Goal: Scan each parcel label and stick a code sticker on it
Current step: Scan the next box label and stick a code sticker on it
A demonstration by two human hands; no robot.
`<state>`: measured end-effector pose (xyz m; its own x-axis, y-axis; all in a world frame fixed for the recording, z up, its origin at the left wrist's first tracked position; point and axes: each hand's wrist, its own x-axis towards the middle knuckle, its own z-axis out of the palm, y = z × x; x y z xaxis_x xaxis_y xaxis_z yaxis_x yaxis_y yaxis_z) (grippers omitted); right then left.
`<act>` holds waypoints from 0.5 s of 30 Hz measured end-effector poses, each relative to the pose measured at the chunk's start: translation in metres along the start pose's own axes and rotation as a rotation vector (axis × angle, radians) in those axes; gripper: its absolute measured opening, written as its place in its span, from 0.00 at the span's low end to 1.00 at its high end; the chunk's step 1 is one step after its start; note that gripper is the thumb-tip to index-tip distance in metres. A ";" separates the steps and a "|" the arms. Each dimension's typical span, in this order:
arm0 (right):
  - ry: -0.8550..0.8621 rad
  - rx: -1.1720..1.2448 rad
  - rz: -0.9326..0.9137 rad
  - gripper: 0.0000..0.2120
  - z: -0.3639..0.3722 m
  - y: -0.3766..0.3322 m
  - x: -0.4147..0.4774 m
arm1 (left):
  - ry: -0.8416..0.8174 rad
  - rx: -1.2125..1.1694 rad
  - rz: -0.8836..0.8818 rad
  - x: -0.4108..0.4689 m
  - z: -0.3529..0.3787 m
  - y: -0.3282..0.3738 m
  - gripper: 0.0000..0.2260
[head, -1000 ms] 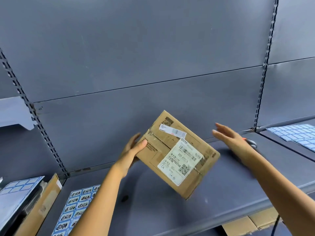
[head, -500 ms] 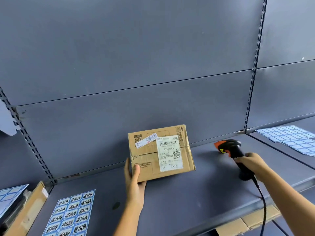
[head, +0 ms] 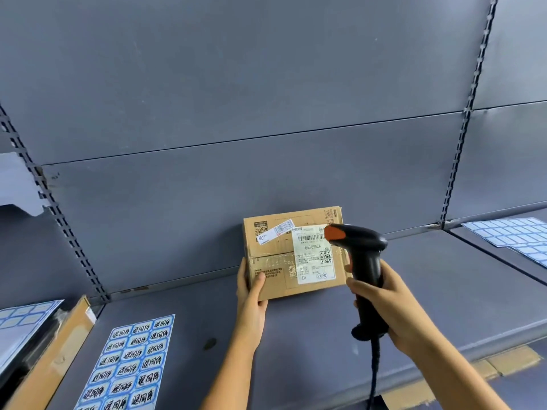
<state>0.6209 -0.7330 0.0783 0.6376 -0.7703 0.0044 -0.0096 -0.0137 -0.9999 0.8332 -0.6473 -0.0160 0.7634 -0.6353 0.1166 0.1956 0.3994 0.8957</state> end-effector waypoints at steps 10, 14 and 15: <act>0.073 -0.238 -0.192 0.11 0.020 0.011 -0.015 | 0.009 0.077 0.053 0.002 -0.001 -0.005 0.34; 0.064 -0.217 -0.190 0.11 0.021 0.009 -0.016 | 0.010 0.086 0.050 0.003 -0.002 -0.007 0.36; 0.058 -0.217 -0.186 0.11 0.020 0.008 -0.016 | 0.010 0.090 0.047 0.003 -0.002 -0.007 0.36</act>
<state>0.6264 -0.7078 0.0699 0.5986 -0.7770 0.1949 -0.0647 -0.2895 -0.9550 0.8357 -0.6509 -0.0227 0.7768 -0.6103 0.1552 0.1039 0.3672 0.9243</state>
